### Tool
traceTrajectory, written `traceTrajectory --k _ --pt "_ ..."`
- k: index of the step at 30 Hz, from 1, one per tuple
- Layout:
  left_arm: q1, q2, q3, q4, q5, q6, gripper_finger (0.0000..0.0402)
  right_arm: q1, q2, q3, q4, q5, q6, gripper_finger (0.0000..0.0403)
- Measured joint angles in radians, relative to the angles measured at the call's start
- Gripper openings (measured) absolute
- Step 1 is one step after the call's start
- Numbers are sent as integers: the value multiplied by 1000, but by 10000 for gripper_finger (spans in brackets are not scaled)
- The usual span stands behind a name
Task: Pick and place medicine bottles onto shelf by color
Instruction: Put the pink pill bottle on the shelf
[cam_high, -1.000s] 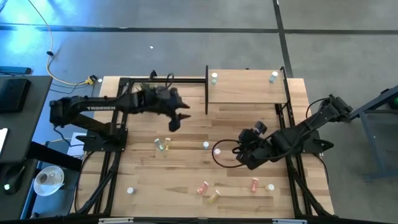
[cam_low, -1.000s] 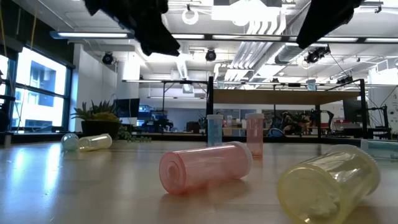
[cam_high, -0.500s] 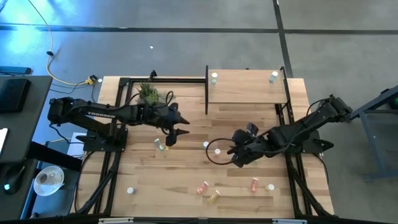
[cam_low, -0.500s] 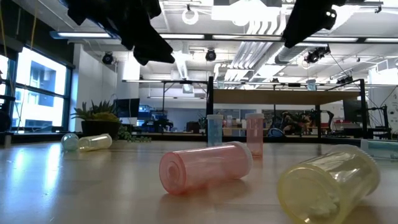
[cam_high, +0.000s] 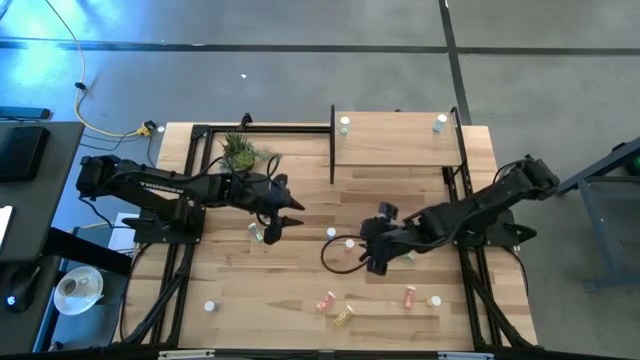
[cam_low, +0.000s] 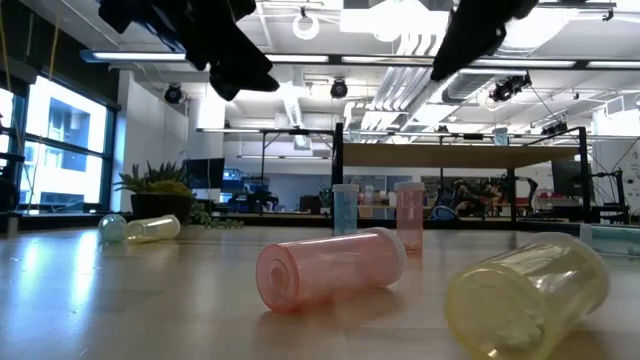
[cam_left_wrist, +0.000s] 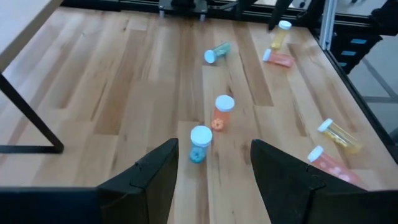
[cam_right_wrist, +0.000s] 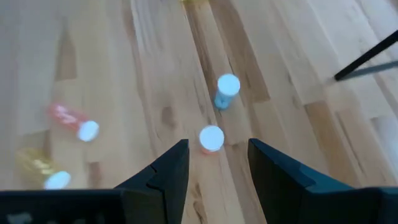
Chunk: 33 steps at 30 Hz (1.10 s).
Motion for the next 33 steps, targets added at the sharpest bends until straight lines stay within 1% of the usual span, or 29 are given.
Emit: traceTrajectory --k 2,9,13,14,17,19,21,26,33 --pt "-5 0 0 0 0 0 192 -12 30 0 8 3 -7 154" --pt "-5 0 0 -1 0 -3 192 -33 123 0 50 0 -149 154" --pt "-5 0 0 -3 0 -3 192 -46 159 0 75 -15 -158 154" --pt "-5 0 0 -4 0 -3 192 -49 166 0 79 -22 -157 154" --pt "-5 0 0 -13 0 -3 192 -66 181 0 89 -98 -136 156" --pt "-5 0 0 -15 0 -7 192 -78 189 0 97 -140 -120 164" --pt "-5 0 0 -16 0 -17 192 -90 201 0 98 -158 -114 178" --pt "-5 0 0 -18 0 -18 192 -112 221 0 110 -147 -136 212" --pt "-5 0 0 -22 0 -18 192 -127 235 0 120 -159 -141 217"
